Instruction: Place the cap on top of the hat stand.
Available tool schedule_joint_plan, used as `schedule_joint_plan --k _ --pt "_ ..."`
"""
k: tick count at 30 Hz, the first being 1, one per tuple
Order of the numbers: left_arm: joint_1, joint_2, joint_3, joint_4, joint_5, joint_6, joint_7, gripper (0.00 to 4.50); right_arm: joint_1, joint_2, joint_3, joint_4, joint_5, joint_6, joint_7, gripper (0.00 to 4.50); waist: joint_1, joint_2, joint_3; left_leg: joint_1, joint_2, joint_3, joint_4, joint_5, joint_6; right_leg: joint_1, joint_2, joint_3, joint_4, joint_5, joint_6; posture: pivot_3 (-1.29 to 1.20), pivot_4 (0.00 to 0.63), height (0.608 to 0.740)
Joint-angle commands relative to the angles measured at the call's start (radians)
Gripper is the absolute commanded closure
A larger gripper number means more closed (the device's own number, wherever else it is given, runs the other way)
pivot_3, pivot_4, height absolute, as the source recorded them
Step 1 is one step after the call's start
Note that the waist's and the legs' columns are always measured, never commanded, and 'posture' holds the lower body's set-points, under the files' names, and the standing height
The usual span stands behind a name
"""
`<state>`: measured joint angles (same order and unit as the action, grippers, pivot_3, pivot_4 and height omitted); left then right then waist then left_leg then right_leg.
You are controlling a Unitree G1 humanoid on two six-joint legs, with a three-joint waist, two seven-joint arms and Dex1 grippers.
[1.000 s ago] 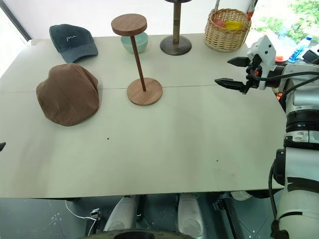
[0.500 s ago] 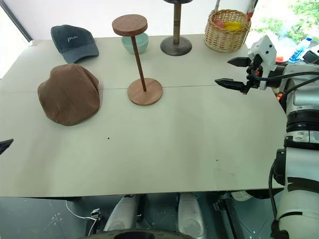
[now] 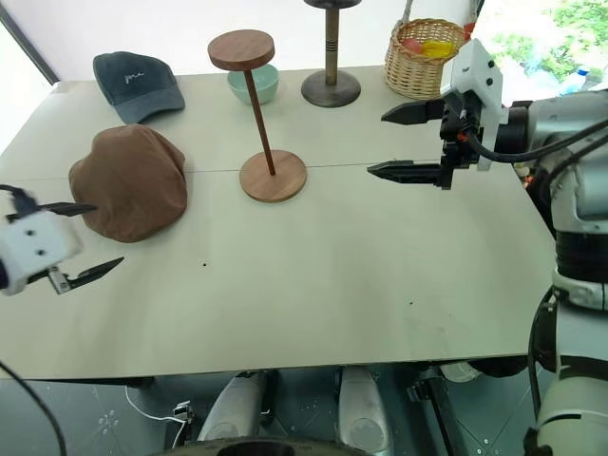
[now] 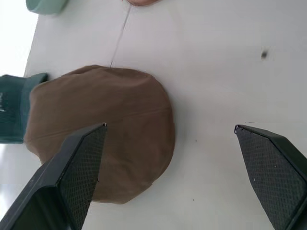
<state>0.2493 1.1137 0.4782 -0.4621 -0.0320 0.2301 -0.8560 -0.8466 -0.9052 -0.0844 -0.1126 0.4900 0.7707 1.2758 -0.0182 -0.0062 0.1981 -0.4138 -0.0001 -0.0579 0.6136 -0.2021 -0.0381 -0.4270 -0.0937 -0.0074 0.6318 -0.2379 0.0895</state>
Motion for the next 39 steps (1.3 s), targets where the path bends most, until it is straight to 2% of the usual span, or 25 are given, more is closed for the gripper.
schedule_joint_plan --k 1,4,10,17,27,39 --pt "-0.050 -0.011 -0.083 0.024 0.122 -0.026 0.088 0.03 -0.001 -0.029 -0.101 -0.154 0.148 0.175 -0.073 0.00 0.003 0.000 0.000 0.000 0.000 0.000 0.000 0.000 0.000 0.000 0.000 0.000 0.000 0.000 0.000 0.00 0.150 0.740" --pt "-0.091 -0.029 -0.180 0.043 0.219 -0.059 0.144 0.03 0.029 -0.048 -0.148 -0.240 0.238 0.267 -0.118 0.00 0.006 -0.001 -0.001 0.000 0.000 0.000 0.001 0.000 0.000 0.001 0.000 0.000 0.000 0.000 0.000 0.00 0.150 0.740" --pt "-0.203 -0.145 -0.414 0.177 0.478 -0.125 0.353 0.03 0.090 -0.069 -0.233 -0.352 0.365 0.361 -0.234 0.00 0.007 -0.002 -0.001 0.000 0.000 0.000 0.002 0.000 0.000 0.001 0.000 0.000 0.000 0.001 0.001 0.00 0.150 0.740" --pt "-0.299 -0.230 -0.551 0.348 0.701 -0.145 0.541 0.03 0.103 -0.077 -0.274 -0.365 0.439 0.381 -0.340 0.00 0.007 -0.002 -0.001 0.001 0.000 0.000 0.002 0.000 0.000 0.001 0.001 0.001 0.000 0.003 0.002 0.00 0.150 0.740" --pt "-0.446 -0.361 -0.590 0.578 0.772 -0.115 0.717 0.03 0.118 -0.113 -0.285 -0.361 0.497 0.349 -0.405 0.00 0.009 -0.003 -0.003 0.004 0.001 0.000 0.003 0.000 0.000 0.005 0.001 0.000 0.000 0.005 0.002 0.00 0.150 0.740" --pt "-0.660 -0.354 -0.648 0.906 0.794 -0.223 0.889 0.03 0.100 -0.134 -0.271 -0.345 0.530 0.326 -0.433 0.00 0.008 -0.004 -0.003 0.004 0.001 0.000 0.003 0.000 0.001 0.006 0.001 0.001 0.000 0.007 0.006 0.00 0.150 0.740"
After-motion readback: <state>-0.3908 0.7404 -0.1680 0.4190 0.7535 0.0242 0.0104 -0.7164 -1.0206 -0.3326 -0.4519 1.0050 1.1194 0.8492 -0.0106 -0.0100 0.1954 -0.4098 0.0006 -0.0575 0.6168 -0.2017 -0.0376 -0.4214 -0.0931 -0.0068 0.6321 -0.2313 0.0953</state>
